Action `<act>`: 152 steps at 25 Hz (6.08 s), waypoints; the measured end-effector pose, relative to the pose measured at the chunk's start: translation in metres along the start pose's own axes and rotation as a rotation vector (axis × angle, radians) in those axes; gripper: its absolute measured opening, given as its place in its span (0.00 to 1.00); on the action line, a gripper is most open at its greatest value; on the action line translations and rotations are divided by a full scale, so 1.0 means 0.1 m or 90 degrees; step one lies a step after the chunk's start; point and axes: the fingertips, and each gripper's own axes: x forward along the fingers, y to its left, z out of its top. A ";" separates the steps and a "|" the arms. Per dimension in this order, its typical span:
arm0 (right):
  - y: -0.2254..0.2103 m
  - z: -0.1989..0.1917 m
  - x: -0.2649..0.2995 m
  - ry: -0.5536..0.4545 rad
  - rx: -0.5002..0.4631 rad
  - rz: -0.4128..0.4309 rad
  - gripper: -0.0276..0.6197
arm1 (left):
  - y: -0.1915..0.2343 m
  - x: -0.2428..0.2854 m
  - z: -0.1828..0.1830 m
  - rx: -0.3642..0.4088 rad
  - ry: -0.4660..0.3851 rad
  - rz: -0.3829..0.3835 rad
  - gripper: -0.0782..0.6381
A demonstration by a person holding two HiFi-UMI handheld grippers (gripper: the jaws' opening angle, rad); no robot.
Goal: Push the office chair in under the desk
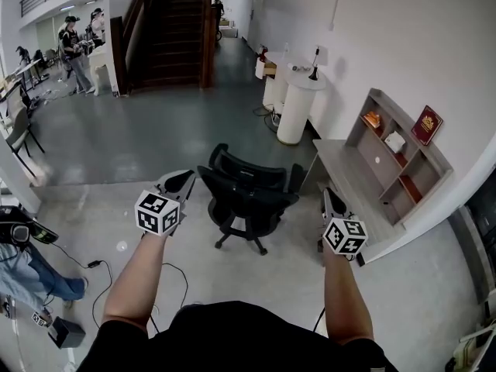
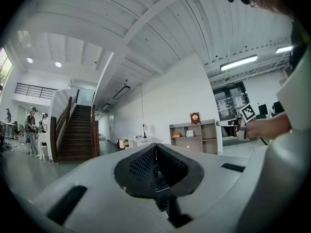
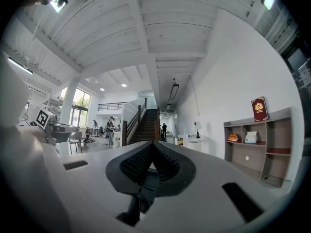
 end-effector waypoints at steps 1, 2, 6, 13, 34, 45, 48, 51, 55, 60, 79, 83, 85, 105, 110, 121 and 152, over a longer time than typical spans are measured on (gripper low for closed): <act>-0.01 -0.01 0.03 0.001 0.003 -0.001 0.06 | 0.01 0.03 -0.02 -0.001 0.003 -0.001 0.13; -0.02 -0.01 0.06 0.002 0.005 0.000 0.06 | 0.03 0.06 -0.04 -0.002 0.006 -0.002 0.13; -0.03 -0.10 0.24 0.014 0.001 0.006 0.06 | 0.13 0.21 -0.15 -0.004 0.015 -0.007 0.13; -0.02 -0.31 0.77 0.039 -0.004 -0.003 0.06 | 0.56 0.59 -0.45 -0.022 0.031 -0.022 0.13; 0.04 -0.39 2.71 0.061 -0.005 -0.089 0.06 | 2.33 2.28 -0.91 -0.054 0.069 -0.126 0.13; -0.10 -0.39 3.11 0.060 -0.010 -0.144 0.06 | 2.64 2.92 -1.08 -0.063 0.073 -0.179 0.13; -0.23 -0.39 3.16 0.053 -0.002 -0.141 0.06 | 2.60 3.05 -1.09 -0.061 0.075 -0.177 0.13; -0.40 -0.40 3.20 0.043 0.013 -0.130 0.06 | 2.52 3.15 -1.02 -0.050 0.074 -0.167 0.13; -0.62 -0.36 3.21 0.038 0.012 -0.104 0.06 | 2.40 3.18 -0.87 -0.045 0.063 -0.135 0.13; -0.77 -0.35 3.22 0.033 0.001 -0.074 0.06 | 2.34 3.19 -0.78 -0.039 0.056 -0.098 0.13; -1.06 -0.59 3.10 0.086 -0.041 -0.051 0.06 | 2.10 3.11 -1.15 0.011 0.139 -0.105 0.13; -1.11 -0.76 3.03 0.119 -0.048 -0.038 0.06 | 1.97 3.11 -1.44 0.072 0.206 -0.147 0.13; -1.11 -0.84 2.99 0.138 -0.054 -0.028 0.08 | 1.95 3.10 -1.56 0.106 0.238 -0.160 0.14; -1.17 -1.90 2.49 0.331 -0.156 0.043 0.25 | 1.81 2.84 -2.75 0.257 0.483 -0.266 0.46; -1.17 -2.25 2.30 0.391 -0.166 0.076 0.29 | 1.64 2.74 -2.94 0.263 0.501 -0.325 0.52; -1.01 -2.76 2.19 0.468 -0.178 0.148 0.33 | 1.36 2.58 -3.31 0.363 0.559 -0.421 0.55; -0.56 -3.64 2.26 0.622 -0.327 0.368 0.50 | 1.23 2.65 -4.20 0.520 0.720 -0.498 0.55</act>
